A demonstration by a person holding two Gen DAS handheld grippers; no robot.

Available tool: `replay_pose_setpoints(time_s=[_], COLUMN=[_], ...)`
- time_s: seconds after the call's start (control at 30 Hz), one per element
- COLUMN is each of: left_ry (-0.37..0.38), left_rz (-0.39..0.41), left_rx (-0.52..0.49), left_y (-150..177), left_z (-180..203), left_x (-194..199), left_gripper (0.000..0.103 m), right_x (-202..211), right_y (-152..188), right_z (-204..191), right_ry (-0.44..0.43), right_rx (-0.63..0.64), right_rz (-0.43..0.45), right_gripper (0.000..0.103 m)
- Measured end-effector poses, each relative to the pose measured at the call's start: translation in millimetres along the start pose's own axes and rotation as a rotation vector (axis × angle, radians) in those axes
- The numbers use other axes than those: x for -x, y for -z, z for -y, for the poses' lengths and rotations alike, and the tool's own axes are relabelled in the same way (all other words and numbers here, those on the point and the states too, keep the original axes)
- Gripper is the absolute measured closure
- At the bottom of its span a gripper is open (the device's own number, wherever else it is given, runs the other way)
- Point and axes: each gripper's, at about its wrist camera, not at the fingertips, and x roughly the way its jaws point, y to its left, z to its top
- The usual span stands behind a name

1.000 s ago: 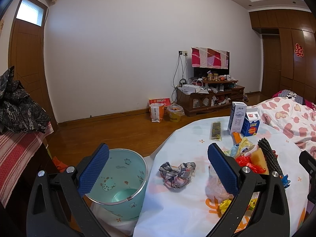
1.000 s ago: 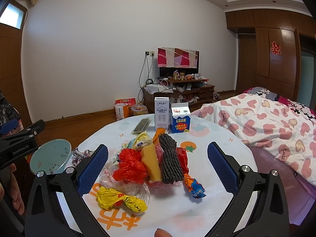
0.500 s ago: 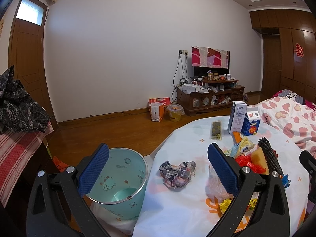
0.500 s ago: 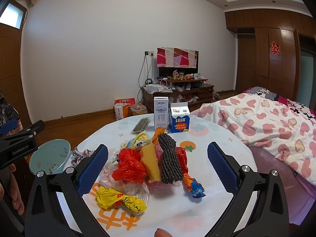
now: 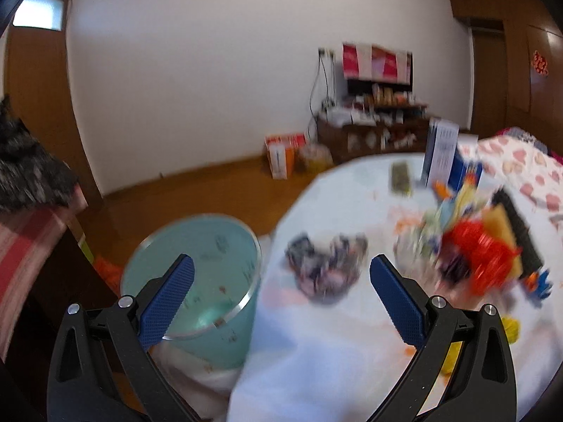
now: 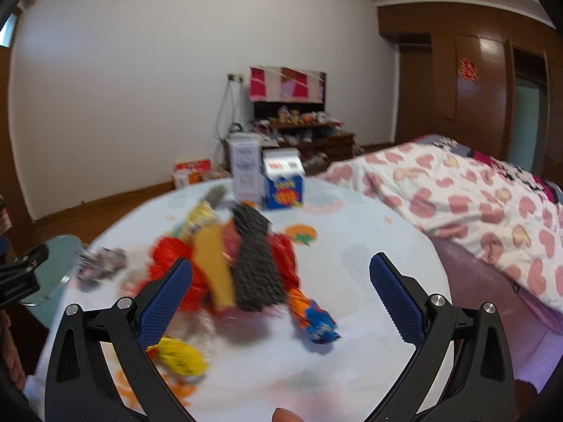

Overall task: Collect trash
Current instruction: 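Grasp the plaid cloth with the left tool while the right tool grasps the black knit strip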

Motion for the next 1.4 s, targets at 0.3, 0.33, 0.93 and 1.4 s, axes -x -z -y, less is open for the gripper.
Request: replay_pose_setpoints(time_s=[0.3, 0.33, 0.93, 1.4], left_ry=[0.014, 0.016, 0.174, 0.171], left_rz=[-0.129, -0.126, -0.132, -0.037], left_rx=[-0.025, -0.027, -0.138, -0.116], left_y=[21.7, 18.9, 6.1, -7.0], left_z=[8.0, 9.2, 45.7, 36.3], left_x=[-61.5, -63.9, -77.5, -38.9], left_gripper=[0.009, 0.01, 0.083, 0.085], right_x=[-51.9, -53.5, -55.2, -93.5], right_y=[21.0, 21.8, -4.3, 1.4], right_z=[29.0, 29.9, 24.0, 0.6], right_ry=[0.049, 0.046, -0.01, -0.211], right_rx=[-0.071, -0.078, -0.085, -0.078], right_rz=[-0.119, -0.119, -0.071, -0.246], right_gripper=[0.005, 0.005, 0.014, 0.082])
